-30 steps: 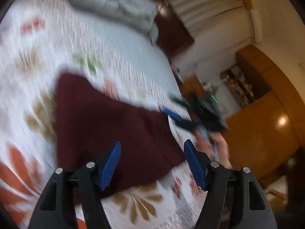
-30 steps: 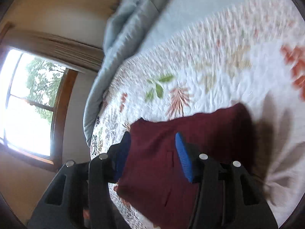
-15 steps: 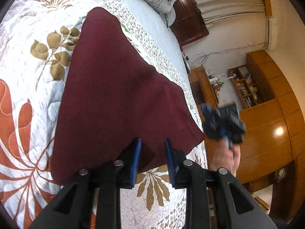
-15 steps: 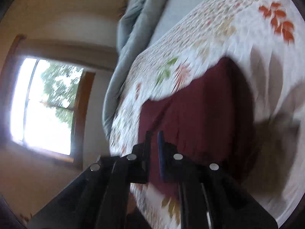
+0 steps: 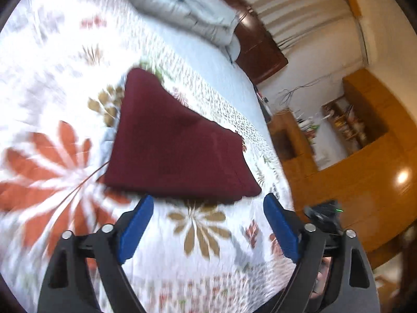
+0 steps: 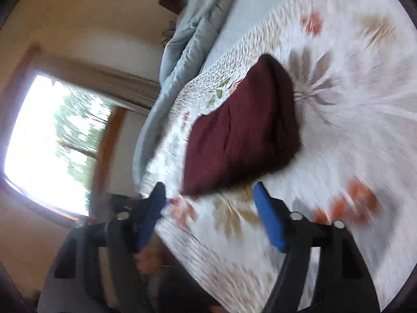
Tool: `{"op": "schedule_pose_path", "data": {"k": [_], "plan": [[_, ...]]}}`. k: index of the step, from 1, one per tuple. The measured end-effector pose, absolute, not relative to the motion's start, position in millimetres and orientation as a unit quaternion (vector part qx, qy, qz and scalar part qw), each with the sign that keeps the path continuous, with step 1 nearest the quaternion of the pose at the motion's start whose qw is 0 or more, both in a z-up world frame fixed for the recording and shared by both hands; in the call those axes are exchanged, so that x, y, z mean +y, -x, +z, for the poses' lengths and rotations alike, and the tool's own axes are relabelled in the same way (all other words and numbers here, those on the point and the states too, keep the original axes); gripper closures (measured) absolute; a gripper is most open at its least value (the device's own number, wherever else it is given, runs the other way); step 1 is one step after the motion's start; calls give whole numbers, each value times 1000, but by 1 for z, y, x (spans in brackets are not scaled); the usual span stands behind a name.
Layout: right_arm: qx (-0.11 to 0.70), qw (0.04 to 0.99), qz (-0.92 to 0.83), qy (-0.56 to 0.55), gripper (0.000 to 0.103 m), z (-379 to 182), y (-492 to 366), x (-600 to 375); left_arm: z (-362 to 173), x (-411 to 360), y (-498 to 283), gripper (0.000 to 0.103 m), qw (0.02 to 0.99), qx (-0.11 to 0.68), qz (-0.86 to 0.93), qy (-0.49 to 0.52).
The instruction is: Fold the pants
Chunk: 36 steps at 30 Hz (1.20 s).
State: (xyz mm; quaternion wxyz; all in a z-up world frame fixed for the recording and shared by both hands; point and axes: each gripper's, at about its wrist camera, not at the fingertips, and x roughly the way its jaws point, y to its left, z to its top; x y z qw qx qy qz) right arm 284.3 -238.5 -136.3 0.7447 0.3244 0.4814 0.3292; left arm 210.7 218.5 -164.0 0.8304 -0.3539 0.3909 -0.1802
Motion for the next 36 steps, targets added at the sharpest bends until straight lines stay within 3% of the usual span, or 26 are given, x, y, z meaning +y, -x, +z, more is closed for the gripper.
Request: {"op": "schedule_pose_path", "data": {"k": [1, 8, 13, 21, 36], "plan": [[474, 763, 319, -302, 13, -123, -253, -242, -152, 213, -192, 12, 842, 392, -164, 332], [480, 817, 240, -211, 7, -95, -124, -243, -102, 176, -87, 10, 881, 430, -34, 194], [455, 873, 133, -115, 3, -73, -68, -217, -73, 136, -29, 10, 909, 410, 36, 67], [374, 920, 112, -3, 3, -14, -1, -161, -19, 105, 43, 10, 937, 338, 67, 51], [302, 949, 79, 50, 3, 55, 52, -144, 49, 81, 98, 10, 958, 281, 48, 29]]}}
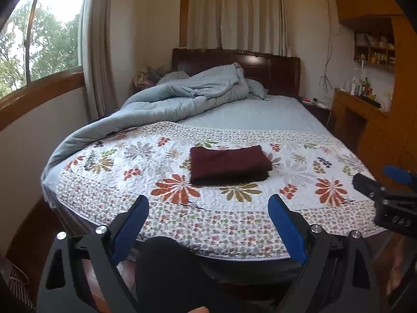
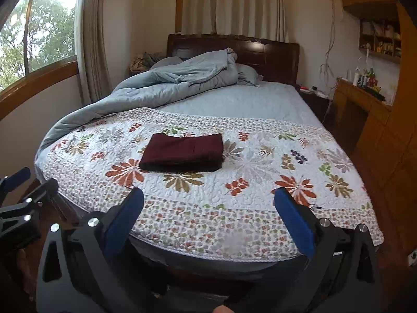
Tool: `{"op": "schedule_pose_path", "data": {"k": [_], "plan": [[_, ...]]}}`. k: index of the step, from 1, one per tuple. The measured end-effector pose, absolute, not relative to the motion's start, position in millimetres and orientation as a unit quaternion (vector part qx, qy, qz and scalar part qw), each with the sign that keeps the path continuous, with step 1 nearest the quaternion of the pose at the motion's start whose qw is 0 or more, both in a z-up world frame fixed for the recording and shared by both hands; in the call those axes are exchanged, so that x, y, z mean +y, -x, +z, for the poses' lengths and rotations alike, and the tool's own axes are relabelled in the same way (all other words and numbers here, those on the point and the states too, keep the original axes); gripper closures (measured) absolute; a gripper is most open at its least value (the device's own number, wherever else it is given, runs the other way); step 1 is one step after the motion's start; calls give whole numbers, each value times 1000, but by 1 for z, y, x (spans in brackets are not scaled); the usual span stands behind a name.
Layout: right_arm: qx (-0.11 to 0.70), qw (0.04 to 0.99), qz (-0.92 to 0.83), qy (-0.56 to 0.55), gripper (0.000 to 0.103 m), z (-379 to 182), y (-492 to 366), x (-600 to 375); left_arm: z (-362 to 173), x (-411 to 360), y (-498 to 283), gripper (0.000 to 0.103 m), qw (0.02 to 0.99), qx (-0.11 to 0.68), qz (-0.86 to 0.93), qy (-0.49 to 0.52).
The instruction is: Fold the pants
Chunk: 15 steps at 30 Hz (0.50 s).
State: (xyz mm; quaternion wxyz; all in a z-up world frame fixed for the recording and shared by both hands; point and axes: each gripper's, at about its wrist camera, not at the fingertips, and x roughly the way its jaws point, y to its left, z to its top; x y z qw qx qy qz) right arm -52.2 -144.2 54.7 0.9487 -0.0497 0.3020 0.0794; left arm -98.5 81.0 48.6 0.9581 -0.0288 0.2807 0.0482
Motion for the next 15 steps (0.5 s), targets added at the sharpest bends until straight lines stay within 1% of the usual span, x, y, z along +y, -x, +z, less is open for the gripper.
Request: {"op": "schedule_pose_path", "data": {"k": [7, 15], "plan": [[312, 946, 61, 60, 3, 43, 43, -145, 46, 76, 90, 10, 958, 280, 53, 22], [325, 941, 62, 66, 3, 26, 25, -141, 22, 80, 61, 10, 946, 316, 35, 55]]}}
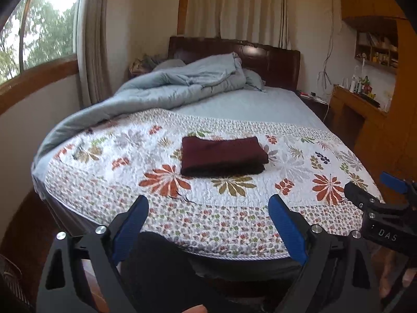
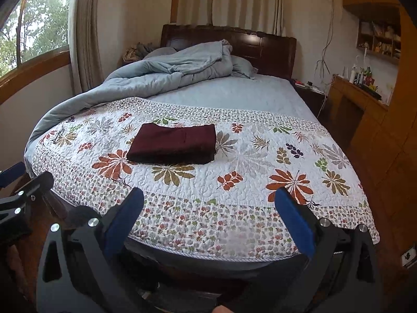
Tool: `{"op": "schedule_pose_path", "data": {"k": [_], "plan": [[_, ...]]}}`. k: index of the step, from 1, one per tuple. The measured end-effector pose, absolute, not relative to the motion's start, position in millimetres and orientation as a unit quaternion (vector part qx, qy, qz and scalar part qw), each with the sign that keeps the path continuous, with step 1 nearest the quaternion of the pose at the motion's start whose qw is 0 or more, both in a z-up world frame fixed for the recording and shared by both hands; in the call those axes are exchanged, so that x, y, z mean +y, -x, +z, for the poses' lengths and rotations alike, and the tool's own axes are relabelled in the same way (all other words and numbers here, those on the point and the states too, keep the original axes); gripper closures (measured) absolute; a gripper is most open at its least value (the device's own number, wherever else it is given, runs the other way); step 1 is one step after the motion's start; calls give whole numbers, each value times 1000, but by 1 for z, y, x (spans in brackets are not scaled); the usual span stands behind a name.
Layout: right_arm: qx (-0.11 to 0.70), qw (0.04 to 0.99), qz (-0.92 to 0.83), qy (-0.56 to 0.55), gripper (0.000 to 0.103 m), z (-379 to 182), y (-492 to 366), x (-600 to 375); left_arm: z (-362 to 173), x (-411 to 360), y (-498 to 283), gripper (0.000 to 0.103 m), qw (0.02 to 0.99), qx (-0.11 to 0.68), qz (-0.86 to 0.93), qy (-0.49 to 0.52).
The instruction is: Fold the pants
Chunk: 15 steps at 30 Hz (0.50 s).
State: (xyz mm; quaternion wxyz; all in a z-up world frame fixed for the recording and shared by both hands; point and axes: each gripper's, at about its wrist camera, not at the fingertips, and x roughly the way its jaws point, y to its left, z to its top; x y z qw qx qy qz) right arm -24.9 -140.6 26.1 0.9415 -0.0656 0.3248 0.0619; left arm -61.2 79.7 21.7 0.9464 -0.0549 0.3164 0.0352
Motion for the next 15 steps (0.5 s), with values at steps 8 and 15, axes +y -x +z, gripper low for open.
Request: {"op": "schedule_pose_path", "data": {"k": [8, 15], "plan": [[332, 938, 68, 73, 3, 17, 14, -132, 11, 90, 50, 9, 940, 330, 48, 77], [332, 938, 69, 77, 3, 15, 13, -127, 5, 89, 48, 7, 938, 337, 34, 78]]}}
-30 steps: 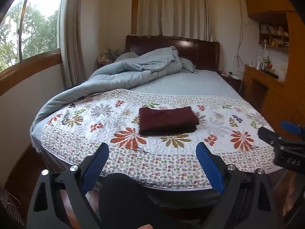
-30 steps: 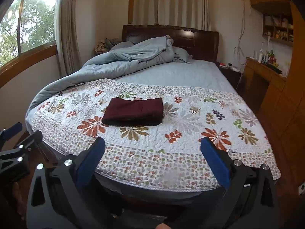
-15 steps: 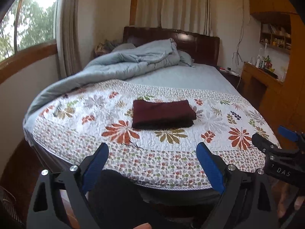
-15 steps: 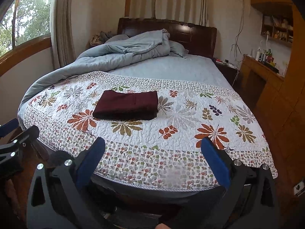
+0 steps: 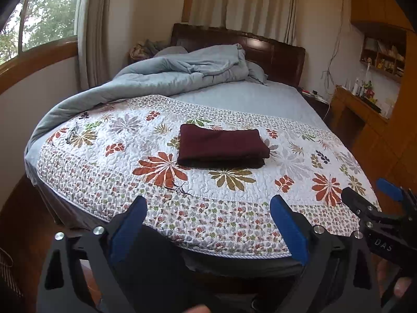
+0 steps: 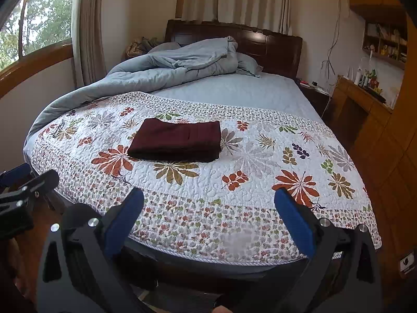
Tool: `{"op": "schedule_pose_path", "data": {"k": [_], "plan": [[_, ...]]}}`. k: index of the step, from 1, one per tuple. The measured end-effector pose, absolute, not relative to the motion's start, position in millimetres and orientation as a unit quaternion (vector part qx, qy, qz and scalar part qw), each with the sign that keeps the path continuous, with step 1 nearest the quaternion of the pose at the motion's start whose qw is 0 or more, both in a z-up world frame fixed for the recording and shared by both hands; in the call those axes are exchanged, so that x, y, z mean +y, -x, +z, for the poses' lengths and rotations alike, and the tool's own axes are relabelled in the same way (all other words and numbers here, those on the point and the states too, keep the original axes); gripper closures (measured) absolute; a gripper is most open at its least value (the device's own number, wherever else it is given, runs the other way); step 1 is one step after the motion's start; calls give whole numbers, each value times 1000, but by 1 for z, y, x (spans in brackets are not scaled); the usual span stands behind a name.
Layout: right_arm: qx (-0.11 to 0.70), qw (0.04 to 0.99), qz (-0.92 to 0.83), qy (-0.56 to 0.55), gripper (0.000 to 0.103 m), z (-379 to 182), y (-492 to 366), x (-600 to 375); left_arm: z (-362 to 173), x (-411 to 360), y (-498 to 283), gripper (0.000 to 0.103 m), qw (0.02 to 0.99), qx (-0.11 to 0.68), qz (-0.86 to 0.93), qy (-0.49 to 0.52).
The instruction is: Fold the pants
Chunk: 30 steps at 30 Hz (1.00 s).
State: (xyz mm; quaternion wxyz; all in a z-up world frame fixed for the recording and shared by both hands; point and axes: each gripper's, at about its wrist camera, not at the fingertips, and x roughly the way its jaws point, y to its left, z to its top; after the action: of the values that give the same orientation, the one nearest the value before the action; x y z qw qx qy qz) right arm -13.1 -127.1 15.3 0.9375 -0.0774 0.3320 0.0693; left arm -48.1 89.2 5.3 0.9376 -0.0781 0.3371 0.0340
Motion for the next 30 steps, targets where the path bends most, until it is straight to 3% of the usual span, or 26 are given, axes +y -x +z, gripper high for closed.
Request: {"op": "schedule_pose_path", "data": {"k": [30], "plan": [[343, 933, 80, 71, 3, 8, 10, -128, -2, 74, 47, 7, 928, 363, 37, 68]]}}
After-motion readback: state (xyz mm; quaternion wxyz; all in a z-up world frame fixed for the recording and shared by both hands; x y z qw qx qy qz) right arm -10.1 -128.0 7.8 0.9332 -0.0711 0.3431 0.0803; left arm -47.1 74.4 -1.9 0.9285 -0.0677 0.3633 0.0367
